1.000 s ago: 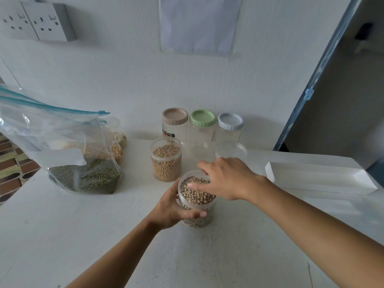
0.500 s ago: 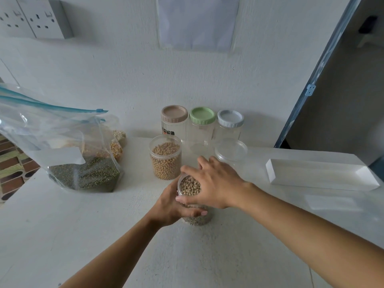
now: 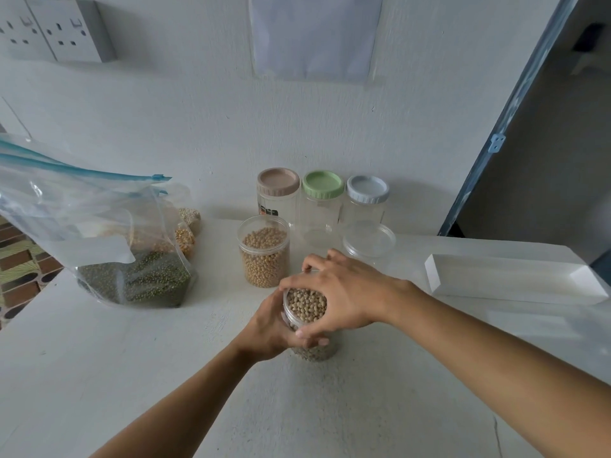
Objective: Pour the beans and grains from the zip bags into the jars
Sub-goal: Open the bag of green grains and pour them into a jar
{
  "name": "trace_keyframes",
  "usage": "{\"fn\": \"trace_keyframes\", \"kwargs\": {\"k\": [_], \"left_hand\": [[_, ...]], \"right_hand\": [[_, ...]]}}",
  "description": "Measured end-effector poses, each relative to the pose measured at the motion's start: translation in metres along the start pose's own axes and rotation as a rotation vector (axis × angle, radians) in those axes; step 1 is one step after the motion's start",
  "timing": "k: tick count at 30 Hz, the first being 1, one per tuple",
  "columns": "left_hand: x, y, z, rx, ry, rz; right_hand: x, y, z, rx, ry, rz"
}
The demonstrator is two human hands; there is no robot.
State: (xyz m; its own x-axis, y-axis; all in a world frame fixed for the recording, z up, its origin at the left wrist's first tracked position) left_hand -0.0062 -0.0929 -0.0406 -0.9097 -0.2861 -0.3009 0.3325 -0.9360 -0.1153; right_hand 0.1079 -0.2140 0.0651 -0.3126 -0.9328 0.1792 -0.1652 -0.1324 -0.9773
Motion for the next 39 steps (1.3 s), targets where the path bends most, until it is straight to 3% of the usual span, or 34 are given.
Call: {"fn": "trace_keyframes", "kwargs": {"k": [7, 14, 16, 21, 27, 34, 39], "left_hand": [[-0.001, 0.008, -0.003, -0.029, 0.086, 0.060], [-0.005, 0.004, -0.005, -0.061, 0.023, 0.015], [-0.007, 0.002, -0.002, -0.071, 0.024, 0.015], [-0.008, 0.005, -0.007, -0.011, 0.026, 0.023], [-0.006, 0.004, -0.005, -0.028, 0.036, 0.010], [-0.009, 0.000, -0.009, -0.004, 0.030, -0.045], [-0.003, 0.006, -0.020, -0.001, 0.024, 0.034]], "right_hand": [[0.002, 0.024, -0.027, 0.156, 0.320, 0.179], [0.004, -0.005, -0.004, 0.118, 0.415, -0.007], [0.007, -0.014, 0.008, 0.090, 0.344, -0.018], [0.007, -0.016, 0.015, -0.171, -0.071, -0.154], [0.005, -0.008, 0.003, 0.109, 0.182, 0.055], [0.002, -0.009, 0.010, 0.109, -0.120, -0.071], [-0.001, 0.021, 0.003, 0.172, -0.083, 0.181]]}}
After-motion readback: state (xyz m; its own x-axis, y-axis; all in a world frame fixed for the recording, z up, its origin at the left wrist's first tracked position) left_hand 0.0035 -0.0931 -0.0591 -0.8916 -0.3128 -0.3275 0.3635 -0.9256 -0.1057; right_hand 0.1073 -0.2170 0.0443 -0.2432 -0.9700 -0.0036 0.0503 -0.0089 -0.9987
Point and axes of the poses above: each hand's wrist, its own x-axis away from the middle knuckle, its own y-axis out of the palm, z = x × y, the point moved 1 cm from there along -x, towards the middle knuckle, and after that the axes turned 8 degrees about y, right-handed, at the moved point
